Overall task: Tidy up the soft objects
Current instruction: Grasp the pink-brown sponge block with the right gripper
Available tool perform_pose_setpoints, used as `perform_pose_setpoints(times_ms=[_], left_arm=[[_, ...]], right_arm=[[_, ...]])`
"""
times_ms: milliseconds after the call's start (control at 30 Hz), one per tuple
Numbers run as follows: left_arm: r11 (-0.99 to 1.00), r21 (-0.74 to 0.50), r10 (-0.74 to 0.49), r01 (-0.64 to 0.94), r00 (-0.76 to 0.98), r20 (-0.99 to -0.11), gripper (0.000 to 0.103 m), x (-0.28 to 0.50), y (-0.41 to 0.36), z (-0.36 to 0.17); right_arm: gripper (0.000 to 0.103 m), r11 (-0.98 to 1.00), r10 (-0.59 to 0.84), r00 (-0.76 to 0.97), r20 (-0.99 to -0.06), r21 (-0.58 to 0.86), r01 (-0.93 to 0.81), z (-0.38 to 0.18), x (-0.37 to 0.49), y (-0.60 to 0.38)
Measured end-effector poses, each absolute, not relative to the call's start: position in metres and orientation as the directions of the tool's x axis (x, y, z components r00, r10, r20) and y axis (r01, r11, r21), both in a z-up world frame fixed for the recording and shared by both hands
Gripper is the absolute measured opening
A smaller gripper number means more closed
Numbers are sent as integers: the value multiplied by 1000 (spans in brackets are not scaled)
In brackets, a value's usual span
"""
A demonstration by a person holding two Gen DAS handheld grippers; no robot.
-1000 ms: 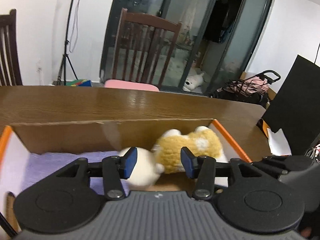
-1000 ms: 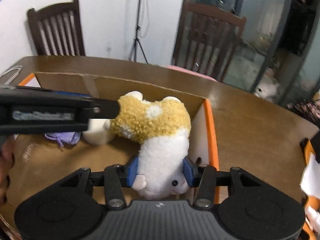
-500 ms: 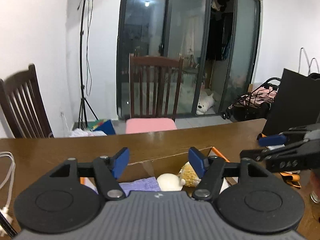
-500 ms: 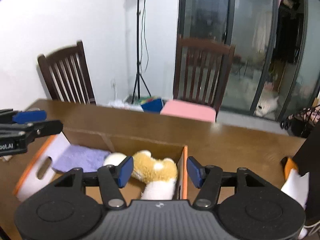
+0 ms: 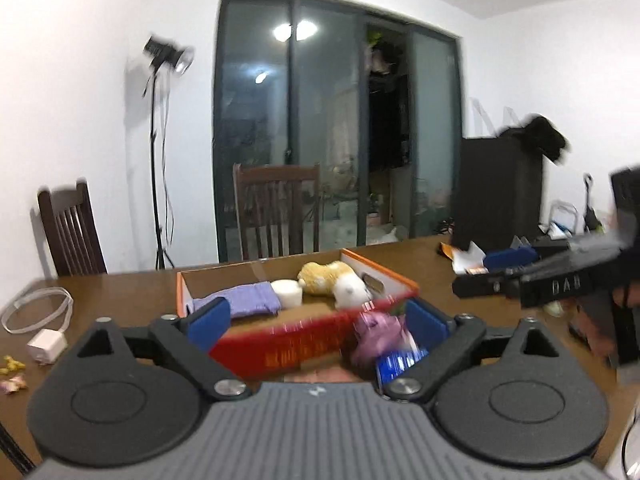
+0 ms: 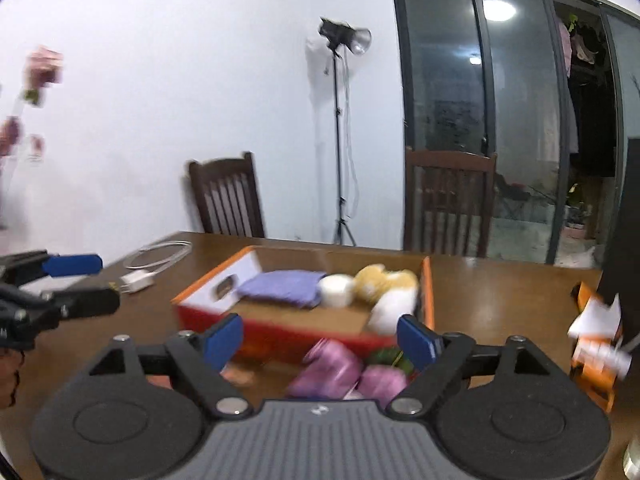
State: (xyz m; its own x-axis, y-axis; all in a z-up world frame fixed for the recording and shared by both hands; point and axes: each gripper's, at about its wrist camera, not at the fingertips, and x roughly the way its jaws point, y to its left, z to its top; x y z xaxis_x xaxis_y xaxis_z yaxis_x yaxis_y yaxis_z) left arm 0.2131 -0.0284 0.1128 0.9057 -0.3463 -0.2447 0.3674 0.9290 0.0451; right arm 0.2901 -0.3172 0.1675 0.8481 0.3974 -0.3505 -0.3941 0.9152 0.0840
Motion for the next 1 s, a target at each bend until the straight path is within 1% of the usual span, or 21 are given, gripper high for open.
perform_pose_setpoints(times_ms=[67,133,200,300,400,467,533,567,600,667,700,733,767,833,900,933,1000], left_arm=[[929,87,-330,359,912,-242,99,186,-26,100],[934,91,-313,346,913,-261,99,169,-21,90],[942,63,-298,331,906,-301,99,160,-18,80],[950,8,-289,312,890,-353,99,158,-12,67],[954,-24,-286,299,882,-374,99,165,0,59],[951,-34,-300,307,891,-341,99,173,2,57],[949,-22,-309,315,913,-267,99,189,-2,60],[944,-19,-325,330,915,-239,99,200,-6,63],[935,-30,-350,353,908,-230,99,210,-9,64],[924,-87,-383,374,884,-270,94,238,-16,66],[915,-112,-403,387,869,-289,86,250,-19,65],[907,-135,-422,400,852,-310,76,261,-21,61],[903,-143,-428,404,838,-339,70,271,-23,56],[896,-161,-443,415,803,-398,47,287,-28,46],[889,-202,-457,410,773,-441,39,297,-28,39],[887,-222,-462,405,768,-443,37,298,-25,37],[875,-243,-484,419,771,-413,35,293,-23,37]], right_arm=[[91,912,404,853,-331,74,-403,152,261,-318],[91,918,385,864,-325,35,-396,140,237,-318],[91,922,379,868,-323,53,-383,129,219,-320],[91,907,421,839,-344,139,-398,111,198,-321],[91,903,430,828,-360,156,-401,95,185,-318],[91,898,440,819,-368,155,-412,90,190,-312],[90,893,449,809,-379,163,-419,87,199,-302],[89,885,465,797,-386,186,-426,85,205,-297],[89,878,479,785,-392,217,-427,85,206,-295],[78,848,526,748,-405,314,-427,82,218,-288],[69,829,553,728,-405,355,-432,80,224,-286],[61,815,572,712,-407,382,-436,77,230,-284],[58,810,577,703,-416,398,-430,74,236,-281],[56,807,581,694,-425,408,-426,68,242,-277],[56,788,604,670,-431,451,-420,60,249,-276],[56,774,619,655,-432,476,-417,57,252,-277],[56,754,637,644,-423,515,-407,51,257,-277]])
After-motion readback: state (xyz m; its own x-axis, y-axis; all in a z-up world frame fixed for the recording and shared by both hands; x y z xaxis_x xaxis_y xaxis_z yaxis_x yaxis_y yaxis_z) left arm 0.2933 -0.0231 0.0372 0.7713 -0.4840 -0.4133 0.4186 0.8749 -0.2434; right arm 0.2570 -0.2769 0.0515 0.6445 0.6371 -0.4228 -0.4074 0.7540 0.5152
